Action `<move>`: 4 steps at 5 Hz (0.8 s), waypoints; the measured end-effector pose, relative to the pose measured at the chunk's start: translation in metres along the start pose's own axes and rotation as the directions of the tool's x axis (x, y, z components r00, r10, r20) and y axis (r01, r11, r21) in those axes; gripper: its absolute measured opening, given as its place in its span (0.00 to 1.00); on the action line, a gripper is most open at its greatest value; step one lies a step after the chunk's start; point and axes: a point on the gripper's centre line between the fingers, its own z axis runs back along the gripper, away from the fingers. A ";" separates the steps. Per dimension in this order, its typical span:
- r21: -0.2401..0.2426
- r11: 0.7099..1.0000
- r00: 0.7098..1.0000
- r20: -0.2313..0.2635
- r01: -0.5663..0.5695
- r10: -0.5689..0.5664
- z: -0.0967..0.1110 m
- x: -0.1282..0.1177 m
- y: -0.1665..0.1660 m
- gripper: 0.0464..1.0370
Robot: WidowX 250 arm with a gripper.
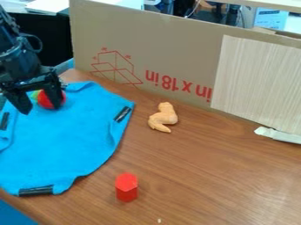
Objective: Fold the cloth from bottom right to top left
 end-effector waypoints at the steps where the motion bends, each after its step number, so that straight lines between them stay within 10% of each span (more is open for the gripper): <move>1: 0.035 0.966 0.967 0.009 0.255 -0.255 0.007 -0.020 -0.003 0.96; 4: 0.006 0.680 0.680 -0.002 0.733 -0.733 -0.013 -0.071 -0.012 0.96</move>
